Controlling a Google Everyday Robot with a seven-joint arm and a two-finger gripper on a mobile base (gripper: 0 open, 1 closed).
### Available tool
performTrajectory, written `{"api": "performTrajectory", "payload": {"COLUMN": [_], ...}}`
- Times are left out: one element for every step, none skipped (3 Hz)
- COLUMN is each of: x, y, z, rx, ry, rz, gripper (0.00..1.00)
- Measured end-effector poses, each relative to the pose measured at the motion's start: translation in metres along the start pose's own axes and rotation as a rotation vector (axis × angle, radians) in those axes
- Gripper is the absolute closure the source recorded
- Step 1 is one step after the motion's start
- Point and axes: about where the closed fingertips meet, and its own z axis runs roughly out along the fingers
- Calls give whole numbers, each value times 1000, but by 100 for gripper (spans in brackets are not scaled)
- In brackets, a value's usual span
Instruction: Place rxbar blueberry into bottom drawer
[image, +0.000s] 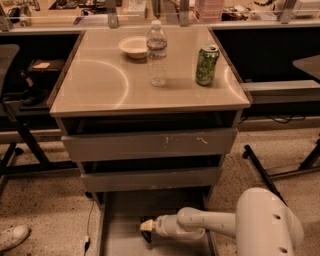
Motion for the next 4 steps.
{"api": "performTrajectory", "payload": {"x": [-1,-1,-1,-1], "y": [-1,-1,-1,-1], "z": [2,2,3,3], "rx": [2,2,2,2], "ry": [1,1,1,1], "rz": [1,1,1,1], "gripper": [83,60,37,13]}}
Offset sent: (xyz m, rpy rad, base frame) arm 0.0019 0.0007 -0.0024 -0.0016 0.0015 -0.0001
